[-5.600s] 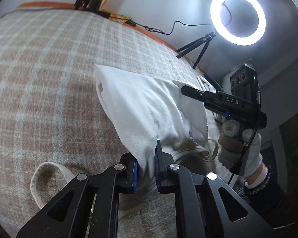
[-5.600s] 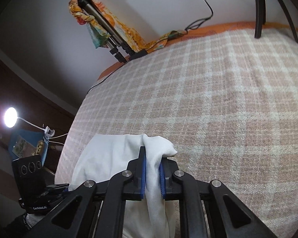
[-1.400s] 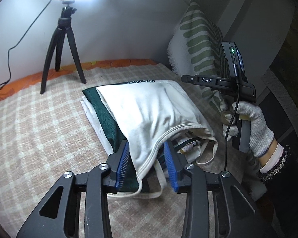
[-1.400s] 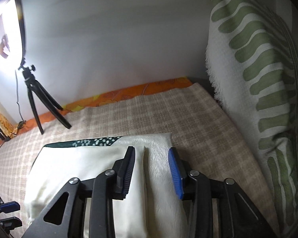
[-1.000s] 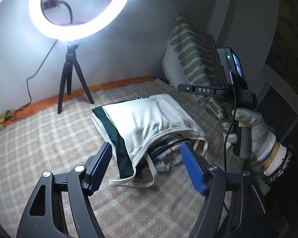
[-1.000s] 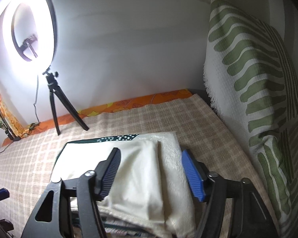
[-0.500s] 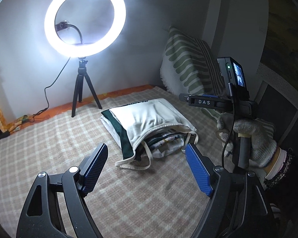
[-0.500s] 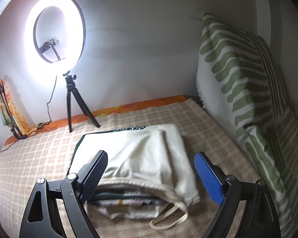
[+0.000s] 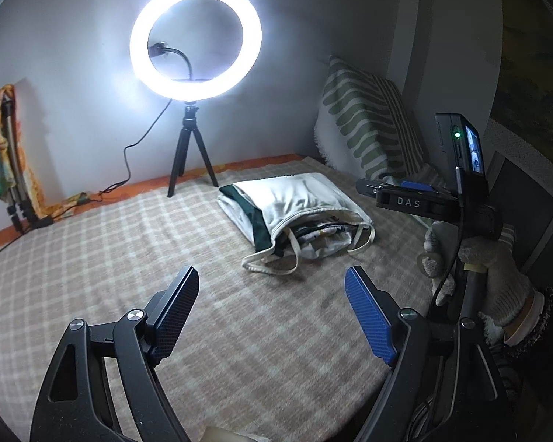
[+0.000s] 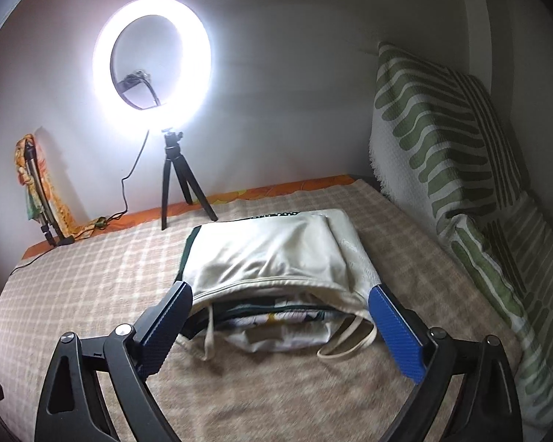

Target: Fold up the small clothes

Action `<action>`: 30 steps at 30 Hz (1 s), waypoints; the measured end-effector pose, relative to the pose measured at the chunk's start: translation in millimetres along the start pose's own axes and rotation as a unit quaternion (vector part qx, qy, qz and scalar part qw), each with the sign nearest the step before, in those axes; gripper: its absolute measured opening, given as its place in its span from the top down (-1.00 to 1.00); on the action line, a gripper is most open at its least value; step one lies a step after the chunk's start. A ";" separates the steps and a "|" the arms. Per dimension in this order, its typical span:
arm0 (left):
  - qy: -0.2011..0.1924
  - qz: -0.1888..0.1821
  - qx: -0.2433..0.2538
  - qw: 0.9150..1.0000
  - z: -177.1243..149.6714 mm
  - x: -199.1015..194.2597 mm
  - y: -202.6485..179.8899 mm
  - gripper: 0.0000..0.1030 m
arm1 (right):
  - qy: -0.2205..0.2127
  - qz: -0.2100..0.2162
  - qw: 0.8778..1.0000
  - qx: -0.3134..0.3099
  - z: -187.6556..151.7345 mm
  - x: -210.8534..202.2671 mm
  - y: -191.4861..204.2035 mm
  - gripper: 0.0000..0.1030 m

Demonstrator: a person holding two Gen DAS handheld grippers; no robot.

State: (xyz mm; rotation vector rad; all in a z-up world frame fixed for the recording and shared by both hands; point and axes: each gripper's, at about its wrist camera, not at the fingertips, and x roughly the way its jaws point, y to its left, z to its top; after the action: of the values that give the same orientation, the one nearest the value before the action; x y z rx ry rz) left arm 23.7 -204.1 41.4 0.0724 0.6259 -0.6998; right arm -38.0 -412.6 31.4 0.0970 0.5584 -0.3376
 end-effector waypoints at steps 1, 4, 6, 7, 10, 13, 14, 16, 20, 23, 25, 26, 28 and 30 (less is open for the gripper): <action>-0.001 0.004 0.000 1.000 -3.2 -4.2 1.2 -0.62 | -0.002 0.001 1.000 0.000 -2.6 -3.6 2.4 -0.96; -0.005 0.022 -0.001 1.000 -9.9 -11.9 3.9 -0.66 | -0.013 0.006 1.000 0.002 -11.3 -15.4 9.5 -0.99; -0.004 0.037 -0.001 0.999 -13.8 -14.3 5.0 -0.67 | -0.021 0.006 1.000 0.004 -16.1 -21.9 13.4 -0.99; -0.005 0.045 -0.001 0.999 -16.1 -15.7 6.0 -0.67 | -0.026 0.006 1.000 0.006 -19.0 -25.5 15.1 -0.99; 0.000 0.055 -0.005 0.998 -21.8 -16.9 8.7 -0.68 | -0.034 0.010 0.999 0.015 -26.5 -34.0 18.9 -0.99; 0.000 0.059 -0.008 0.998 -29.3 -19.1 10.8 -0.69 | -0.041 0.007 0.999 0.021 -31.8 -38.7 21.8 -0.99; 0.000 0.063 -0.007 0.998 -31.8 -20.1 11.4 -0.69 | -0.044 0.006 0.999 0.021 -34.1 -40.1 23.3 -0.99; -0.001 0.070 -0.003 0.998 -37.8 -21.2 12.5 -0.69 | -0.046 0.005 0.999 0.020 -39.0 -41.9 25.9 -0.99; -0.013 0.076 0.009 0.997 -51.2 -25.0 12.5 -0.69 | -0.048 0.003 0.999 0.016 -49.2 -43.0 32.3 -0.99; -0.004 0.075 0.014 0.997 -55.0 -22.7 13.5 -0.69 | -0.051 0.004 0.999 0.012 -55.3 -44.5 37.9 -0.99; -0.003 0.078 0.014 0.997 -56.8 -22.5 13.6 -0.69 | -0.055 0.005 0.998 0.005 -57.5 -46.4 42.0 -0.99; -0.002 0.078 0.014 0.997 -57.2 -22.7 14.0 -0.69 | -0.058 0.004 0.998 0.001 -58.4 -46.8 43.6 -0.99; -0.003 0.079 0.011 0.997 -57.6 -22.9 15.3 -0.69 | -0.060 0.002 0.998 -0.004 -60.1 -46.3 46.4 -0.99; -0.005 0.081 0.008 0.997 -58.6 -23.5 16.0 -0.69 | -0.057 0.005 0.998 -0.004 -61.5 -45.3 48.1 -0.99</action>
State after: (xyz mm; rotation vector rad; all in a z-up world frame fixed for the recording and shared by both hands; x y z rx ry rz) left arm -10.4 -162.6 4.5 0.1334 0.5986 -0.5485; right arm -88.6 -343.2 3.7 0.0719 0.4454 -0.3285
